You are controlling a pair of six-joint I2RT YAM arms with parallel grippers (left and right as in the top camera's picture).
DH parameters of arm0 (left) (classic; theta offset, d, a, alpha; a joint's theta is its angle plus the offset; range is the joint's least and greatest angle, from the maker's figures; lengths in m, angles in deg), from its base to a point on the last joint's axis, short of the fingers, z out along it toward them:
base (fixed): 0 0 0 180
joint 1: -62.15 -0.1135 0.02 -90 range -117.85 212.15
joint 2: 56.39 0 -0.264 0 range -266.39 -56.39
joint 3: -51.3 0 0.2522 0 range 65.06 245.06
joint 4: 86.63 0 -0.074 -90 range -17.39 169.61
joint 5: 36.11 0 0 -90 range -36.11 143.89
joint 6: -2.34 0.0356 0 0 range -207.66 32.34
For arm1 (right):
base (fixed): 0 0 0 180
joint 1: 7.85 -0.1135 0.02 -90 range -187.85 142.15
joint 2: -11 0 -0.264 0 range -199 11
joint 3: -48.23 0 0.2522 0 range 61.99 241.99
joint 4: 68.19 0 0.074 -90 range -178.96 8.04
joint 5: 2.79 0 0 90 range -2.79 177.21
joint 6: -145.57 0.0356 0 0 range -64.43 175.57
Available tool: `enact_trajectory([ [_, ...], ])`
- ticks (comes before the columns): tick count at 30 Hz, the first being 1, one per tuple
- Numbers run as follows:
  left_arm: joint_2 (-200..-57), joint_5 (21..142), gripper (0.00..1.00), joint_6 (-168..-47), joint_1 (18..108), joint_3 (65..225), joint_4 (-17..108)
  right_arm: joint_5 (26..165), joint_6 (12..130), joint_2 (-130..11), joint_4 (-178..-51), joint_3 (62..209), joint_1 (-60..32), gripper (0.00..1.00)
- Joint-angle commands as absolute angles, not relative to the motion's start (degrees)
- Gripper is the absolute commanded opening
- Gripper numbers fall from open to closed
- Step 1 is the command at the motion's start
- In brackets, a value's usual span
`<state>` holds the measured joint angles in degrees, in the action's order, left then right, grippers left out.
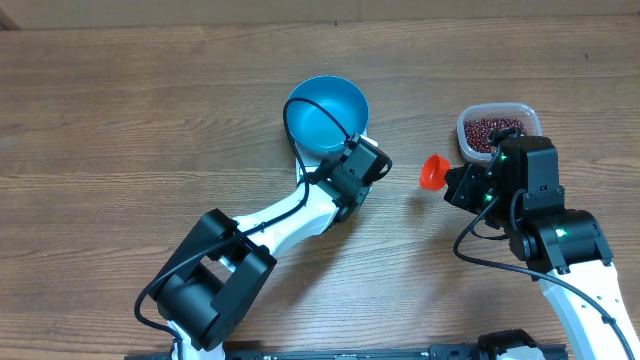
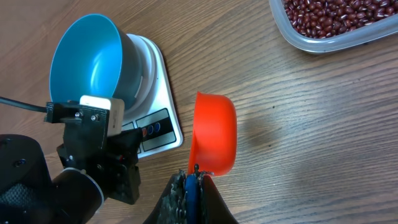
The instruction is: Scoop item into bowl and weigh 150g on scale
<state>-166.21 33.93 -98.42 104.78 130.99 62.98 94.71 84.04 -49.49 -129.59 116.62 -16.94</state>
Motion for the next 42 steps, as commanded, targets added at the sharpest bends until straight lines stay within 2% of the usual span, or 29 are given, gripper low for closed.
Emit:
enact_trajectory([
  [1,-166.98,32.83,0.04,-98.99,104.28,130.73,63.62,94.74,83.54,-49.19,-129.46,118.3,-16.78,0.04],
  [42,-169.55,34.41,0.04,-98.77,104.11,130.73,65.78,94.78,83.6,-49.21,-129.46,118.3,-16.78,0.04],
])
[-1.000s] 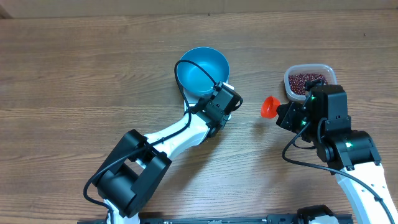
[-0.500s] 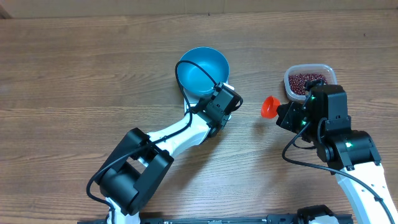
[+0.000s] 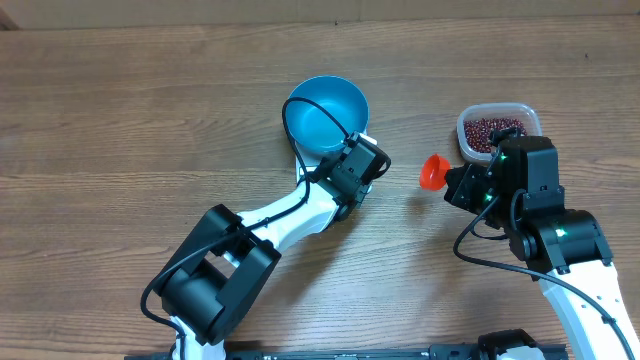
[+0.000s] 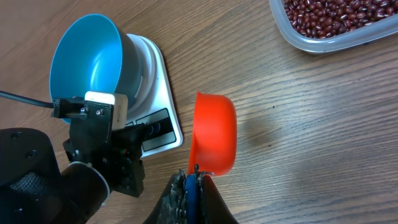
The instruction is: Scoop item into bowl and weigh 150g on scale
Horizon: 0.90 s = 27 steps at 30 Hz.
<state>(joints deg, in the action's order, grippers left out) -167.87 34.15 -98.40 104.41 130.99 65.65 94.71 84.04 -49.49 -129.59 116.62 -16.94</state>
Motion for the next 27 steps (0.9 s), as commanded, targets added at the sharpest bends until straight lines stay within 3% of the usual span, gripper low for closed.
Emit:
enact_trajectory([
  [1,-169.55,34.41,0.04,-98.77,104.13,130.71,65.76,94.78,83.6,-49.21,-129.46,118.3,-16.78,0.04],
  [27,-169.55,34.45,0.04,-99.28,104.11,130.03,65.85,94.78,83.82,-49.21,-129.22,118.3,-16.78,0.04],
])
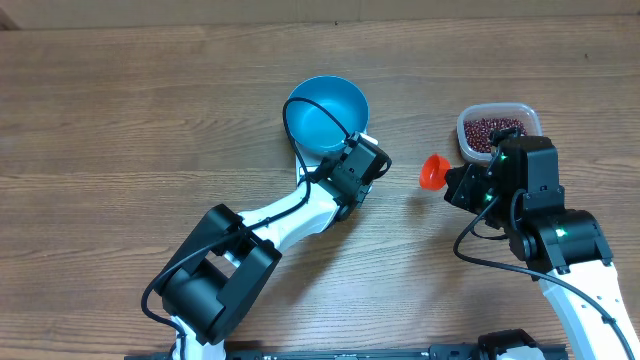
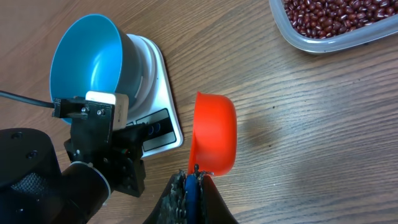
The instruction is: Scoop item into bowl and weigh 150g on scale
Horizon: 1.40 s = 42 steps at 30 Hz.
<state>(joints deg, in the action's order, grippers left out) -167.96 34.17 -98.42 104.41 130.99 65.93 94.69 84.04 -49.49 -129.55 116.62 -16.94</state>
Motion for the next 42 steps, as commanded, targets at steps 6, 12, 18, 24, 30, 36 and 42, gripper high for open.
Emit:
enact_trajectory([
  [6,-169.55,34.45,0.04,-99.28,104.13,130.03,65.02,94.78,83.82,-49.21,-129.16,118.3,-16.78,0.04],
  [12,-169.55,34.12,0.04,-99.23,104.13,130.03,63.86,94.78,84.02,-49.21,-128.98,118.3,-16.78,0.04],
  [18,-169.55,34.08,0.04,-99.25,104.13,130.03,63.79,94.78,84.02,-49.21,-128.98,118.3,-16.78,0.04],
  [24,-169.55,34.28,0.04,-99.25,104.13,130.03,63.6,94.78,84.02,-49.21,-128.96,118.3,-16.78,0.04],
  [30,-168.05,32.22,0.05,-98.82,104.13,130.47,62.72,94.78,84.02,-49.21,-129.02,118.3,-16.78,0.04],
  [36,-160.92,33.01,0.04,-97.72,104.28,130.62,58.07,94.76,84.02,-49.21,-129.05,118.3,-16.78,0.04],
  [42,-154.41,39.96,0.04,-97.77,104.28,130.6,50.87,94.76,84.02,-49.21,-129.0,118.3,-16.78,0.04],
])
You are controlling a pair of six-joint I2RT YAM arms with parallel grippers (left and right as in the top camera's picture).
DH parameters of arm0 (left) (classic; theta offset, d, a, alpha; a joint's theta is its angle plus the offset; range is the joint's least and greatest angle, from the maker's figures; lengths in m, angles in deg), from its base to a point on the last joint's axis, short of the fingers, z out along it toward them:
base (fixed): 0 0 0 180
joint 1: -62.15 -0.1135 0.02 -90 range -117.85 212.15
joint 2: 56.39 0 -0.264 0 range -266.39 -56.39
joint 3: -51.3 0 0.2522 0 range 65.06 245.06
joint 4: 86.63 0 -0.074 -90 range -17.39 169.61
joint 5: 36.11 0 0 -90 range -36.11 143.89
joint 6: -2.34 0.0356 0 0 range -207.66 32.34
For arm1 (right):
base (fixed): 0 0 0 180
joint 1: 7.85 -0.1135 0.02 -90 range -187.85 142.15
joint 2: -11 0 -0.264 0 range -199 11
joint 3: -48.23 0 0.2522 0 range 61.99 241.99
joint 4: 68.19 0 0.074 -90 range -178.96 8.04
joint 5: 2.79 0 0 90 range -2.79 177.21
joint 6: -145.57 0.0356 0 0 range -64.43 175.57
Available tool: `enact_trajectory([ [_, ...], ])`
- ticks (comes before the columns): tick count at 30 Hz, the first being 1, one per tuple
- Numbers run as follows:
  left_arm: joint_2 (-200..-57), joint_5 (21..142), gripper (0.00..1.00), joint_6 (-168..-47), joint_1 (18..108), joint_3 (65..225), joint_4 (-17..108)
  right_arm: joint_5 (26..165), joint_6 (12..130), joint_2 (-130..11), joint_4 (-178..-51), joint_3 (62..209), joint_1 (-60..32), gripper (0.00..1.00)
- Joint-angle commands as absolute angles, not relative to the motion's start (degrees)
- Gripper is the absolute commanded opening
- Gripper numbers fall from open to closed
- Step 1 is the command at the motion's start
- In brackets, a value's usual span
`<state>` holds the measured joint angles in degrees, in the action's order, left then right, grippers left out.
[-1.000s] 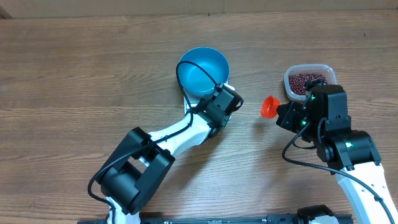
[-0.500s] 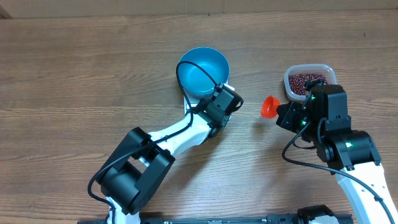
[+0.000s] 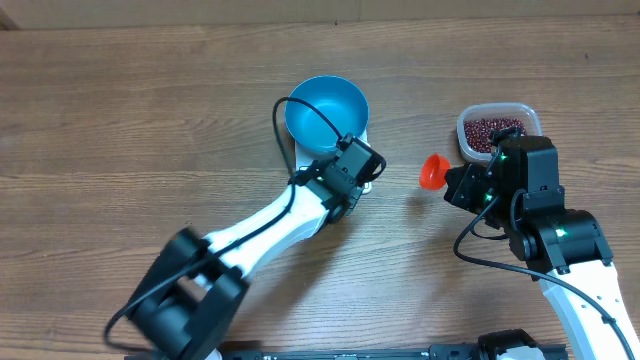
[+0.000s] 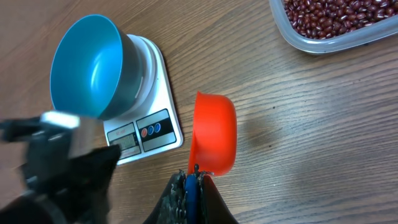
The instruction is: Scoop item into bowl and weigh 150g on scale
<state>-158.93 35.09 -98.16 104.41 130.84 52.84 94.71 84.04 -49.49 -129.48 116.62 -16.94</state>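
An empty blue bowl (image 3: 325, 112) (image 4: 87, 65) stands on the white scale (image 4: 146, 124), whose display and buttons show. My right gripper (image 4: 196, 171) (image 3: 455, 185) is shut on the blue handle of an empty orange scoop (image 4: 214, 134) (image 3: 432, 172), held right of the scale. A clear container of red beans (image 3: 497, 130) (image 4: 336, 22) sits at the far right. My left gripper (image 3: 345, 172) is at the scale's near edge, a blur in the right wrist view (image 4: 59, 158); its fingers are hidden.
Bare wooden table (image 3: 120, 120) lies all round. The left arm (image 3: 260, 225) stretches diagonally from the near left to the scale. A black cable (image 3: 285, 110) loops over the bowl's left rim.
My left gripper has drawn back from the scale's front panel toward the near left, uncovering the display and buttons. The right gripper and scoop have not moved.
At each earlier moment my left gripper sat over the scale's front panel, covering part of the display, shifting only slightly. The right gripper held the empty orange scoop still beside the scale throughout. Now the left gripper is off the panel.
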Motion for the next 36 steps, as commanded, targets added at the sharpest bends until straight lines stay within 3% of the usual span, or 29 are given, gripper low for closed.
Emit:
enact_trajectory([
  [1,-153.58,41.29,0.04,-97.81,104.28,130.62,49.91,94.76,84.02,-49.21,-129.0,118.3,-16.78,0.04],
  [3,-152.11,43.59,0.04,-98.21,104.28,130.62,48.12,94.78,84.02,-49.21,-129.02,118.3,-16.78,0.04],
  [4,-151.54,44.51,0.24,-98.45,104.28,130.62,47.36,94.78,84.02,-49.21,-129.02,118.3,-16.78,0.04],
  [5,-150.8,45.23,0.98,-99.08,104.28,130.6,46.46,94.78,84.02,-49.21,-129.05,118.3,-16.78,0.04],
  [22,-132.07,44.51,0.99,-102.64,104.04,130.58,38.77,95.15,85.94,-49.19,-128.72,118.3,-16.78,0.04],
  [36,-130.19,47.33,0.99,-105.57,103.62,130.58,35.49,94.93,85.94,-49.19,-126.25,118.3,-16.76,0.04],
])
